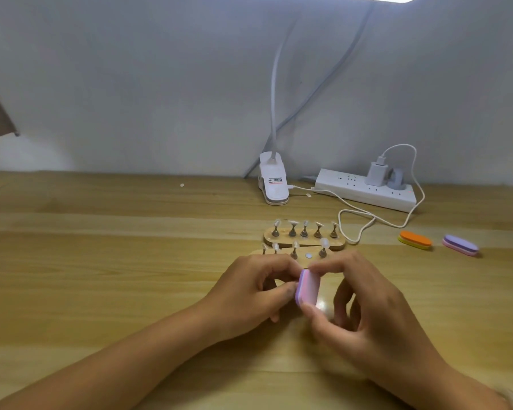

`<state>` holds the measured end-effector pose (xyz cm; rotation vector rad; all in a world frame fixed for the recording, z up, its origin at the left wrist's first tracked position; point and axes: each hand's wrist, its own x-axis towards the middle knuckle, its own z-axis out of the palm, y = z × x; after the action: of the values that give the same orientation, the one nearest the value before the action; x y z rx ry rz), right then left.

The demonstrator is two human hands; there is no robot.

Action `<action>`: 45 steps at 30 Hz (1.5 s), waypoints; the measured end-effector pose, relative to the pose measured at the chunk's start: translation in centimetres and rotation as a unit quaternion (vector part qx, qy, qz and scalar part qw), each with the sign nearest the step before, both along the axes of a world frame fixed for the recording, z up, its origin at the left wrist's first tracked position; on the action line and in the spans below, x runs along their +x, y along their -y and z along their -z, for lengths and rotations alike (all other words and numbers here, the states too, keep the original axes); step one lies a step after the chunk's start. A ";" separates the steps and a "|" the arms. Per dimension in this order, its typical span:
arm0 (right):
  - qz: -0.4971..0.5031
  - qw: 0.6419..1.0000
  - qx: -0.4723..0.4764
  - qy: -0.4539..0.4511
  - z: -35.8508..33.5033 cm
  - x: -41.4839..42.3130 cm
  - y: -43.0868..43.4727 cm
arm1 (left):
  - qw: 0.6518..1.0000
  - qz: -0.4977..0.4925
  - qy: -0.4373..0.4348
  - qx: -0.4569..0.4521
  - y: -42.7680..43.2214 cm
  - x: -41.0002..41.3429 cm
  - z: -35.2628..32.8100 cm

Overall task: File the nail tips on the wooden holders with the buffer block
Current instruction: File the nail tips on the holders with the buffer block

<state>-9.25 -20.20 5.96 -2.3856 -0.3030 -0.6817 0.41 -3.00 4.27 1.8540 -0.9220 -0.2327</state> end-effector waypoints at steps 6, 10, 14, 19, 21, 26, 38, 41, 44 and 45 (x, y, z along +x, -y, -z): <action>0.051 0.998 0.020 0.004 0.1 0.4 0.6 | 1.000 -0.006 -0.010 -0.009 0.1 0.0 -0.1; 0.012 1.000 0.012 0.009 -0.1 0.1 0.1 | 1.000 -0.002 0.002 0.006 0.1 0.1 0.0; 0.081 0.996 0.029 0.012 0.1 0.6 0.7 | 1.000 0.005 0.008 0.007 0.0 0.1 0.0; 0.041 0.999 0.013 0.007 0.2 0.2 0.2 | 1.000 -0.001 -0.006 0.000 0.0 0.1 -0.1; 0.050 0.997 0.053 -0.002 0.1 0.4 0.6 | 1.000 -0.003 -0.028 -0.009 0.1 0.0 -0.1; 0.025 1.000 0.003 0.012 0.2 0.1 0.0 | 1.000 0.011 -0.016 -0.004 0.0 0.1 -0.2; 0.063 0.996 0.056 0.007 0.1 0.6 0.9 | 0.999 0.029 -0.001 -0.016 0.0 0.1 -0.2; 0.029 0.999 0.016 0.015 0.2 0.3 0.2 | 1.000 0.027 0.005 -0.009 -0.2 0.2 -0.2; 0.033 0.998 0.043 0.009 0.2 0.3 0.4 | 1.000 0.023 0.001 -0.013 -0.1 0.2 -0.1; 0.048 0.997 0.057 0.008 0.1 0.4 0.7 | 1.000 0.026 -0.002 -0.017 -0.1 0.1 -0.2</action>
<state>-8.84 -20.90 5.84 -2.2988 -0.1535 -0.7419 0.53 -2.90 4.43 1.8003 -0.9653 -0.2515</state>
